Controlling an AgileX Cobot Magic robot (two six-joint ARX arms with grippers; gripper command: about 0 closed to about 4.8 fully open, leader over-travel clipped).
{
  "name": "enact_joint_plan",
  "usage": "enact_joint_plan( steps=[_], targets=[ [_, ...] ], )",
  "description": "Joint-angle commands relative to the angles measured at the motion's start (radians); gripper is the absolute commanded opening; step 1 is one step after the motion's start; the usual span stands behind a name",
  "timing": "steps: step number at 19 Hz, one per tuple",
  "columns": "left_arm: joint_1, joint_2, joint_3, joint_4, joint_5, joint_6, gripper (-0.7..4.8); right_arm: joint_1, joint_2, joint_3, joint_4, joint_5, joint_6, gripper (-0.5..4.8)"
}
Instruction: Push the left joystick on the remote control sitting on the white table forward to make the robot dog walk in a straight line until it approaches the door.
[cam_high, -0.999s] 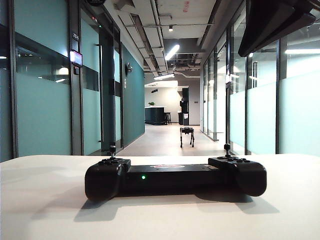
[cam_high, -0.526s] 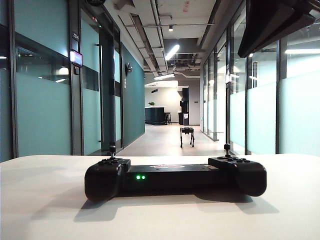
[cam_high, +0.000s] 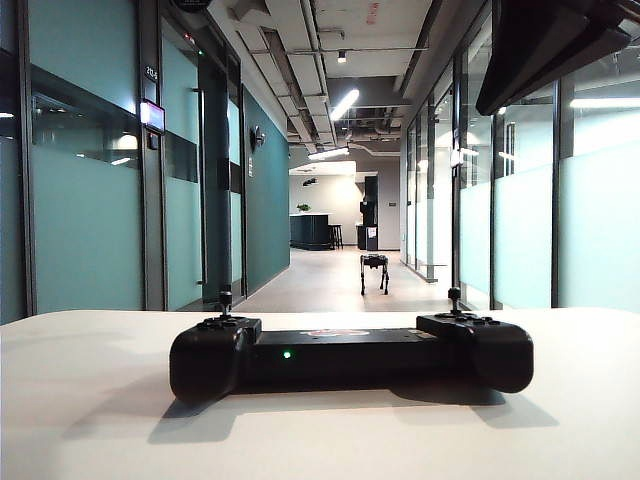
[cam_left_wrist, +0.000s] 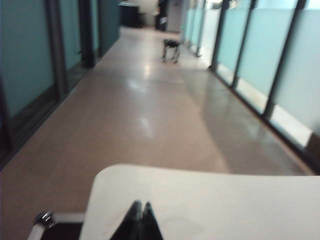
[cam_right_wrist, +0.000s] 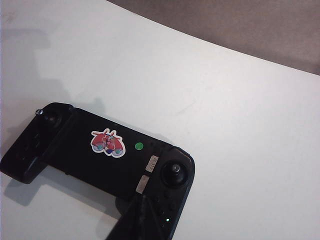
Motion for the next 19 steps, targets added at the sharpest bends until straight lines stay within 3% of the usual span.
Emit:
enact_joint_plan(
  steps=[1, 9, 13, 19],
  targets=[
    [0.020, 0.000, -0.028, 0.035, -0.019, 0.018, -0.05, 0.001, -0.005, 0.005, 0.020, 0.002, -0.003, -0.05],
    [0.006, 0.000, -0.112, 0.151, -0.046, 0.031, -0.05, 0.001, -0.005, 0.005, 0.020, 0.002, -0.003, -0.05],
    [-0.053, 0.000, -0.113, 0.149, -0.104, 0.046, -0.05, 0.001, -0.005, 0.005, 0.021, 0.002, -0.003, -0.05],
    [-0.067, 0.000, -0.113, 0.126, -0.085, 0.042, -0.05, 0.001, -0.005, 0.005, 0.021, 0.002, -0.003, -0.05]
  ],
)
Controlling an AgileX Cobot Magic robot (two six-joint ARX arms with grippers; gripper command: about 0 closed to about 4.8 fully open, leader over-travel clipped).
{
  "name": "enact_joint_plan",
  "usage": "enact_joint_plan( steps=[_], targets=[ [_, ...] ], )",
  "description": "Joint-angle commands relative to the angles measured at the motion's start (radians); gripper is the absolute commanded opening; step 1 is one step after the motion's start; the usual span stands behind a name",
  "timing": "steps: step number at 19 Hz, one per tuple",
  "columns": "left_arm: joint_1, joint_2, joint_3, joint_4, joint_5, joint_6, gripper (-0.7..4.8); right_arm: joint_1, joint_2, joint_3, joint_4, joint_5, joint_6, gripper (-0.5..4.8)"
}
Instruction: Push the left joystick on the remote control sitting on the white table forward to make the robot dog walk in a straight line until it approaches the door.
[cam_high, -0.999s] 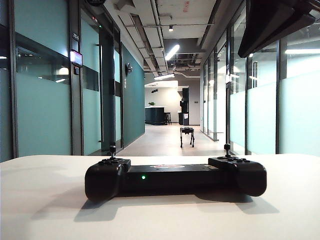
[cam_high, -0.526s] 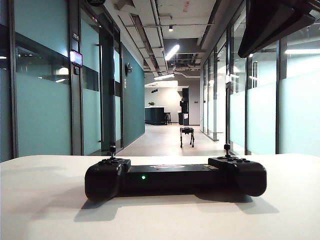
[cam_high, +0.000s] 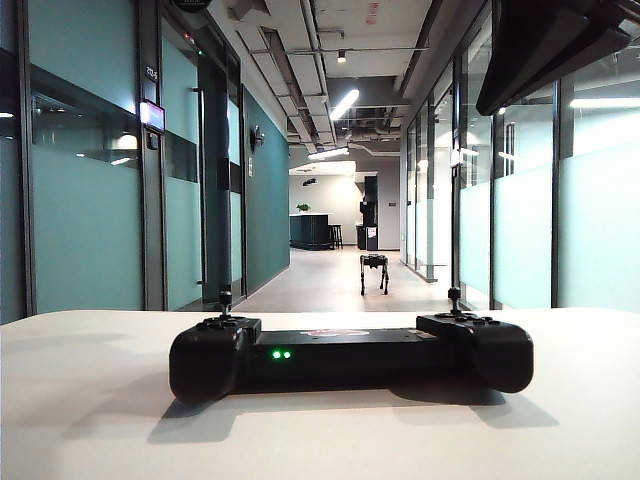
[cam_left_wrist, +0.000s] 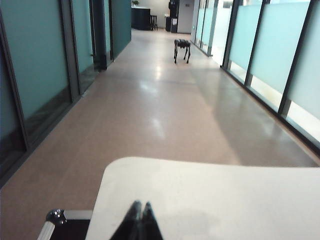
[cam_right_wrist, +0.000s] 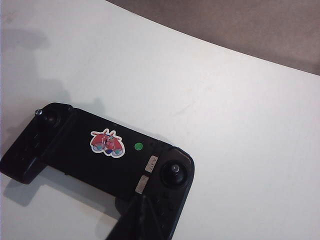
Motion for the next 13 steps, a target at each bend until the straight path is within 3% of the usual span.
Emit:
enact_joint_plan(
  steps=[1, 13],
  targets=[
    [0.001, 0.000, 0.003, 0.000, 0.032, 0.001, -0.05, 0.001, -0.005, 0.005, 0.021, 0.002, -0.003, -0.05],
    [0.001, 0.000, 0.003, -0.046, 0.010, 0.001, -0.05, 0.001, -0.005, 0.005, 0.021, 0.002, -0.003, -0.05]
  ],
)
